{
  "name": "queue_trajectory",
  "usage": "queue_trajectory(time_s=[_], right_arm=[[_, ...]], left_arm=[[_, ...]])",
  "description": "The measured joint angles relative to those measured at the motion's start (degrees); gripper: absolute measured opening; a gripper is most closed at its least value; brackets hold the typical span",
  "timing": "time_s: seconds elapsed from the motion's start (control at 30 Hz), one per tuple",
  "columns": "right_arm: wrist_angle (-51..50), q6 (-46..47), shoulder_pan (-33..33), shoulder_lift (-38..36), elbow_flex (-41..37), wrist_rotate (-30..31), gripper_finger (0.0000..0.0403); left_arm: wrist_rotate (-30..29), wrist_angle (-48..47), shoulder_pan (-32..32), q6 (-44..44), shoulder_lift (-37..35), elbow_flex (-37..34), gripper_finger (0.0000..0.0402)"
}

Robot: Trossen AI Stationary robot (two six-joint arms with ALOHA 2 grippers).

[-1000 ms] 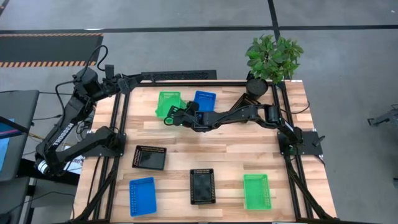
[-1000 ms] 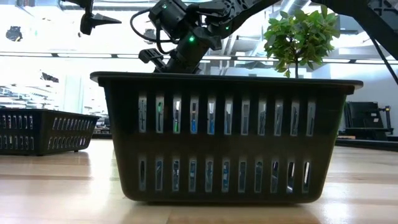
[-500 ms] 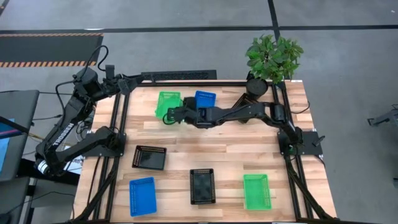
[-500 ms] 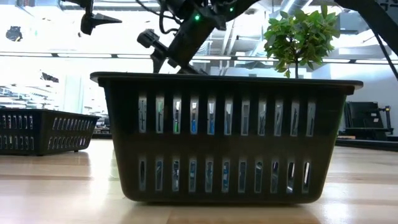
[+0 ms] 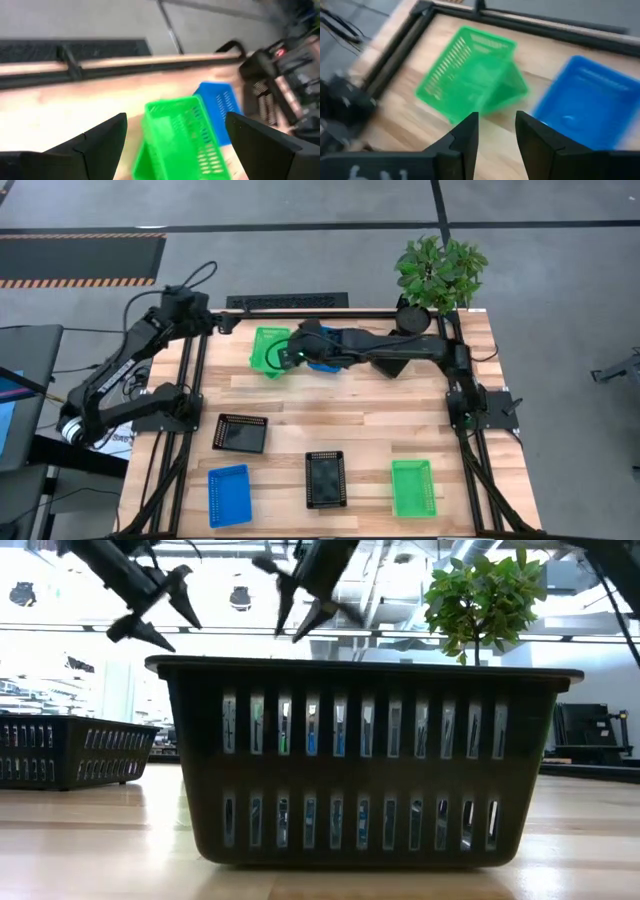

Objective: Stack baskets by color
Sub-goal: Stack the middle green bin on the top green bin

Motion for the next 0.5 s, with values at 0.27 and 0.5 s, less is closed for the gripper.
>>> queue_trajectory(time_s=[0.27, 0.5], right_arm=[[-14.0, 7.3, 9.8, -9.0, 0.0, 10.0, 0.0142], [-21.9, 18.1, 17.2, -10.5, 0.0, 18.8, 0.013]], left_arm=[[0.1, 2.9, -1.8, 1.0, 12.1, -1.6, 0.0325], [0.6, 7.5, -4.0, 0.9, 21.5, -1.6, 0.0325]])
